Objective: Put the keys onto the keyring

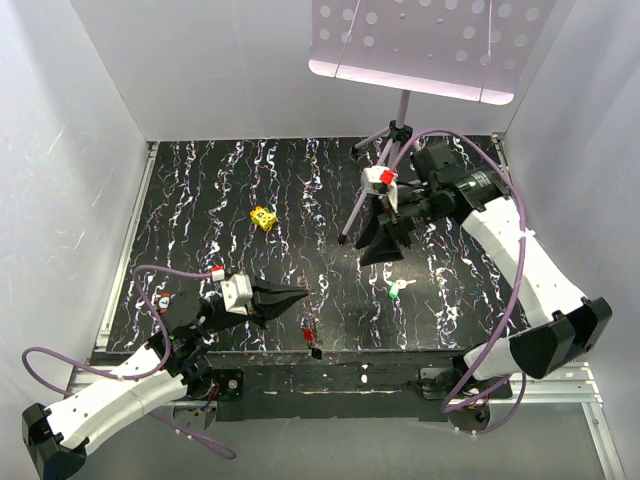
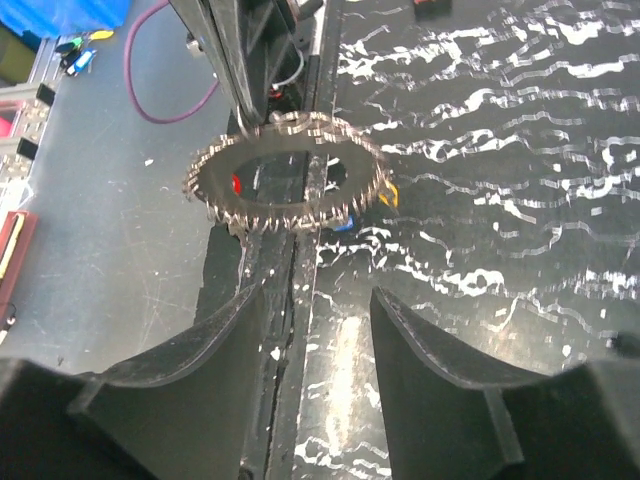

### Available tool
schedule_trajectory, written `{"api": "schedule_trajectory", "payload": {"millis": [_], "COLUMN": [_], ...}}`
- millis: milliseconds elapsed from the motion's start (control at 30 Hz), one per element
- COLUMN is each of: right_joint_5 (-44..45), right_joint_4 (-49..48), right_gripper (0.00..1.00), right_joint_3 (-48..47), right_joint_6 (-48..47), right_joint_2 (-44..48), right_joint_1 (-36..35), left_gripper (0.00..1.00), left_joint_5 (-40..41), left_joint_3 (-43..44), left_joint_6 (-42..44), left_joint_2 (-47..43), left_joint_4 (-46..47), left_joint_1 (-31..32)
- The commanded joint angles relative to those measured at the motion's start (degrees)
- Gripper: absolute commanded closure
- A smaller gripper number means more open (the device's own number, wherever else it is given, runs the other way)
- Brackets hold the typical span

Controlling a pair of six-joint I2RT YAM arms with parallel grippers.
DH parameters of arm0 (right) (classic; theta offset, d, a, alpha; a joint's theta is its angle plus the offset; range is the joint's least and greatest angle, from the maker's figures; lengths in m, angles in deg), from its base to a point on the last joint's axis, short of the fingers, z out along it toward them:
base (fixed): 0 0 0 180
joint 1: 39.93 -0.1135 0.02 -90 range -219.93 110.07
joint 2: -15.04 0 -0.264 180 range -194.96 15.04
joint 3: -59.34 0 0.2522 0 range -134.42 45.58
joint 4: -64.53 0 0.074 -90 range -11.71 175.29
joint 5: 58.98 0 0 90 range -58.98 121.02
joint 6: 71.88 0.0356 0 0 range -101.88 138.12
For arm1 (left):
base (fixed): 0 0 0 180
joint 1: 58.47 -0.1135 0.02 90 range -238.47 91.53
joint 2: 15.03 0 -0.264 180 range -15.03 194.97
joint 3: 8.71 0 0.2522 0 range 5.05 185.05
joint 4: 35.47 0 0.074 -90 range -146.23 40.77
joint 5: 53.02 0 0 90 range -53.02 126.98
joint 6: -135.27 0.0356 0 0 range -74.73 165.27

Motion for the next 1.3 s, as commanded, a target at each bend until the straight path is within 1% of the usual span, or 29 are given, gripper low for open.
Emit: {"api": "schedule_trajectory", "payload": {"millis": [0, 67, 133, 200, 267, 400, 533, 667, 700, 767, 833, 1000, 1067, 1167, 1267], "right_joint_5": [-3.9, -4.7, -2.9, 0.9, 5.0, 10.9, 11.7, 15.9, 17.1, 17.1, 17.3, 18.2, 18.6, 19.7, 19.6], "right_joint_4": [0.6, 1.0, 3.4, 5.5, 5.8, -4.6, -12.3, -20.8, -20.3, -19.8, -17.8, -13.3, -12.4, -12.2, -13.2], "right_gripper": [0.43, 0.43, 0.43, 0.43, 0.44, 0.46, 0.46, 0.46, 0.47, 0.52, 0.54, 0.57, 0.57, 0.57, 0.57], "right_joint_3": [4.5, 7.1, 9.6, 13.3, 18.3, 27.4, 32.7, 37.1, 36.3, 34.2, 31.3, 25.4, 23.8, 22.0, 21.9], "right_joint_6": [1.7, 2.1, 0.4, -1.9, -4.0, 5.6, 13.3, 22.6, 23.3, 24.8, 24.4, 24.6, 25.2, 27.7, 29.3], "right_joint_2": [5.0, 6.9, 7.9, 8.5, 8.7, 10.2, 11.1, 9.0, 7.4, 3.4, 0.0, -9.1, -12.3, -15.9, -17.7], "right_joint_1": [7.9, 13.5, 17.9, 19.8, 19.9, 20.5, 24.2, 28.0, 28.2, 28.6, 28.6, 29.0, 28.9, 28.9, 28.9], "left_gripper": [1.00, 1.00, 1.00, 1.00, 1.00, 1.00, 1.00, 1.00, 1.00, 1.00, 1.00, 1.00, 1.00, 1.00, 1.00], "left_joint_5": [3.8, 4.4, 4.6, 4.7, 3.9, 1.1, -0.4, -2.7, -2.8, -3.3, -3.4, -1.8, -0.7, 0.3, 0.4], "left_joint_3": [-0.1, 1.1, 1.8, 2.4, 3.1, 6.2, 9.5, 11.1, 11.8, 12.9, 14.9, 19.1, 18.5, 15.0, 15.8], "left_joint_6": [-1.1, -2.1, -2.9, -3.4, -3.6, -2.5, 0.3, 2.2, 2.7, 3.5, 6.7, 12.6, 13.3, 12.9, 14.0], "left_joint_2": [-0.9, -0.7, -0.6, -0.5, 0.1, 1.0, 0.6, 0.1, 0.2, 0.4, 0.3, 0.2, -0.4, -1.6, -0.9], "left_joint_4": [3.3, 0.4, -1.6, -2.9, -4.1, -10.1, -17.7, -19.8, -19.8, -22.9, -25.7, -34.7, -35.3, -33.5, -35.4], "left_joint_1": [-0.7, -1.3, -1.6, -2.2, -2.8, -4.1, -4.3, -4.3, -4.4, -4.4, -4.3, -4.4, -4.4, -4.4, -4.4]}}
